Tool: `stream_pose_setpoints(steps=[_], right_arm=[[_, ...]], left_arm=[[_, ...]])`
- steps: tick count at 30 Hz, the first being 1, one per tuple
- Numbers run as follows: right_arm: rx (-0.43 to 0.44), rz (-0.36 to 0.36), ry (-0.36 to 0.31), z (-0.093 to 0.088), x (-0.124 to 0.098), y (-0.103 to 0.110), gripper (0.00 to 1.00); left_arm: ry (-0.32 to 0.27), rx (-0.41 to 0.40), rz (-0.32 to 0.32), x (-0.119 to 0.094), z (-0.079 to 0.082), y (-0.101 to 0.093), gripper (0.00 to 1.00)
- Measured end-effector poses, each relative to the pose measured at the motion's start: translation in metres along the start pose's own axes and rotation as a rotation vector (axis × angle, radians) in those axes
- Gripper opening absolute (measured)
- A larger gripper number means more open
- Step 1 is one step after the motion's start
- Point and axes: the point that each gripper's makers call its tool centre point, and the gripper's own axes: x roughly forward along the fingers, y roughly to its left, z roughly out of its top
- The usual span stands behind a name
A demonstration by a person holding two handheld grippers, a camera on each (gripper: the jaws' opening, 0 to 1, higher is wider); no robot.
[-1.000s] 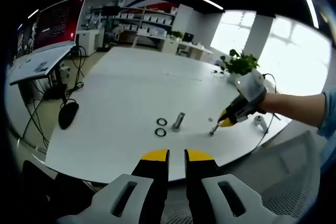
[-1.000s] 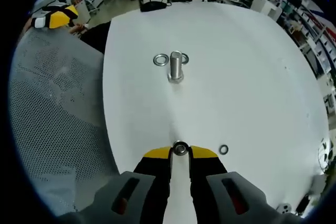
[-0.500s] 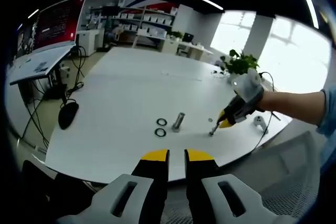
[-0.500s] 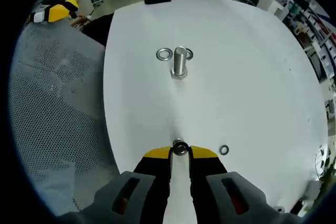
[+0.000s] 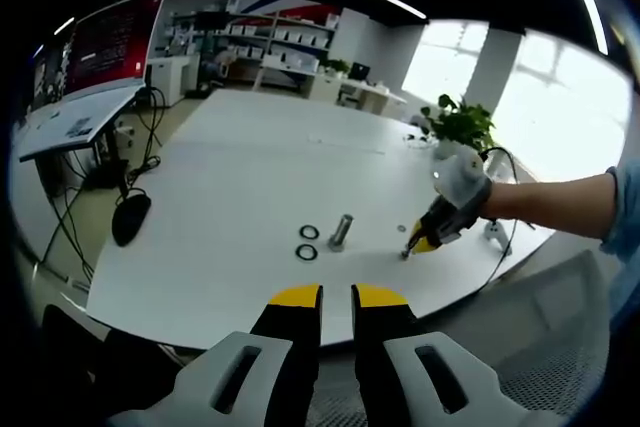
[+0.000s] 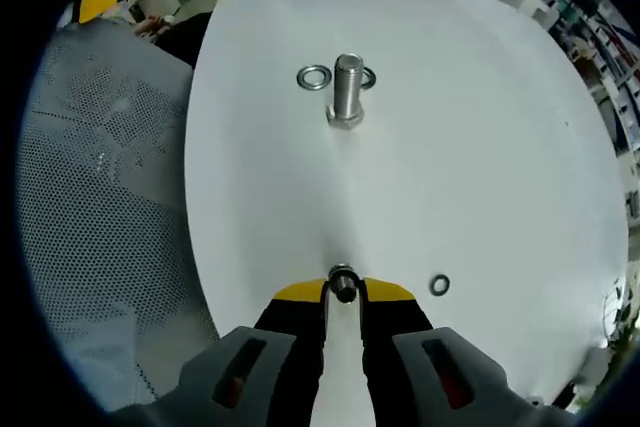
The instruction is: Place the washer onto the threaded stud by aligning its center hole with the stud, sliding it down to the base, and recovering from edge contact or off-axis alignment until the washer reaches the visible bottom stop.
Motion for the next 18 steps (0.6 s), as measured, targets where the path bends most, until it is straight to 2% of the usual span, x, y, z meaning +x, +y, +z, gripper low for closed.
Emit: stream_pose_setpoints(steps=[10, 15, 18], right_arm=[[-0.029, 0.003, 0.023, -0.003, 0.009, 0.001, 0.14], [-0.008, 0.008, 0.024, -0.003, 0.012, 0.0, 0.15], [-0.005, -0.014, 0.02, -0.004, 0.01, -0.005, 0.25]], left_arm=[[0.002, -0.004, 0.006, 0.0, 0.0, 0.001, 0.09], [-0.001, -0.005, 0.007, 0.0, 0.0, 0.001, 0.09], [0.001, -0.003, 0.006, 0.0, 0.0, 0.001, 0.09]])
